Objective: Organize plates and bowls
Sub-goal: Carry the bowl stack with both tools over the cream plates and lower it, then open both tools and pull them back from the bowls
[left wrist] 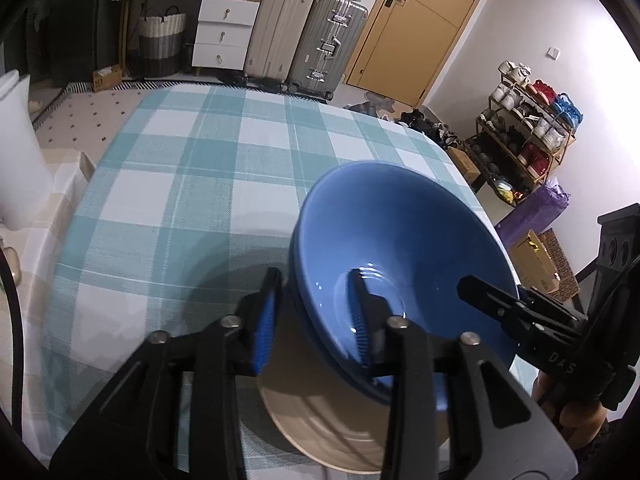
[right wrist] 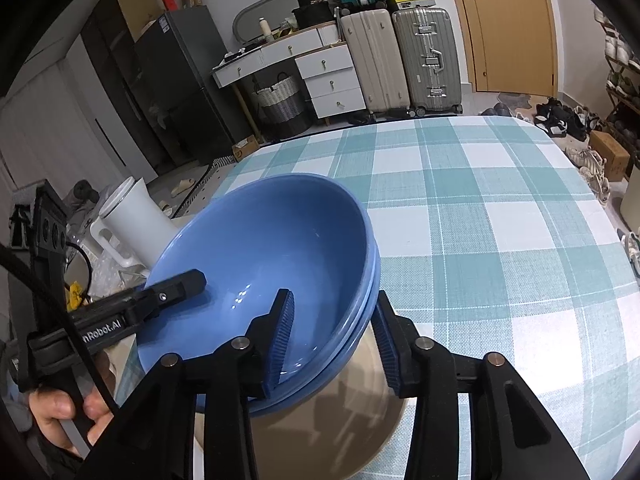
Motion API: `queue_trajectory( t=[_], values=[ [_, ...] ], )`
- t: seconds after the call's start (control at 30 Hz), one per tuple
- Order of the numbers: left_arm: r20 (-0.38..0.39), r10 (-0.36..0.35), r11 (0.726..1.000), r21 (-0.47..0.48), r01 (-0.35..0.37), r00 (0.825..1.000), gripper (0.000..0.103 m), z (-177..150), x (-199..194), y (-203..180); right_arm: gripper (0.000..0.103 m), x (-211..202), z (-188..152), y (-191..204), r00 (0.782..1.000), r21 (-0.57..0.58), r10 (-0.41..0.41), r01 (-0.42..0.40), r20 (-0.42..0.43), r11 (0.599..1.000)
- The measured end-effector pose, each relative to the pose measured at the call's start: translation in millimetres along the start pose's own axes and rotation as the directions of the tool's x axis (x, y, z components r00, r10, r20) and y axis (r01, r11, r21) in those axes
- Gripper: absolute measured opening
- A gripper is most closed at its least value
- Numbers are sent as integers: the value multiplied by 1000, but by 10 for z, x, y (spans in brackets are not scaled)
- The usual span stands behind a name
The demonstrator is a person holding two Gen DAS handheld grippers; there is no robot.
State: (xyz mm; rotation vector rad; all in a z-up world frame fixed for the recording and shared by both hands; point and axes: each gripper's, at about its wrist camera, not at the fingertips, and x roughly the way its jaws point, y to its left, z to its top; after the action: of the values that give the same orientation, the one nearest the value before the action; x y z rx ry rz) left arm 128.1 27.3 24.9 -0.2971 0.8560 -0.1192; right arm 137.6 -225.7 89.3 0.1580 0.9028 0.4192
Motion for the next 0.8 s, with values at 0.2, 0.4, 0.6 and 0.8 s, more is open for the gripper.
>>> queue_trajectory(
  t=[0.2,0.4,0.6,0.8],
  values=[
    [54,84,994,65,-87,995,66,-26,-178,-42,57,-76,0,21,1000,-48,-11,12,24,999],
    [108,43,994,97,-54,993,84,-72,-440,-55,76,-190,-12,-12,999,-76,9,-6,38,997],
    [142,-11,995,101,-4,990,102,-175,-695,-45,91,-344,-52,-20,998,-115,35,-28,53,993],
    [222,-31,987,161,-6,975,102,-351,-973,-92,102,-560,-140,3,990,-178,59,-35,126,983]
  ],
)
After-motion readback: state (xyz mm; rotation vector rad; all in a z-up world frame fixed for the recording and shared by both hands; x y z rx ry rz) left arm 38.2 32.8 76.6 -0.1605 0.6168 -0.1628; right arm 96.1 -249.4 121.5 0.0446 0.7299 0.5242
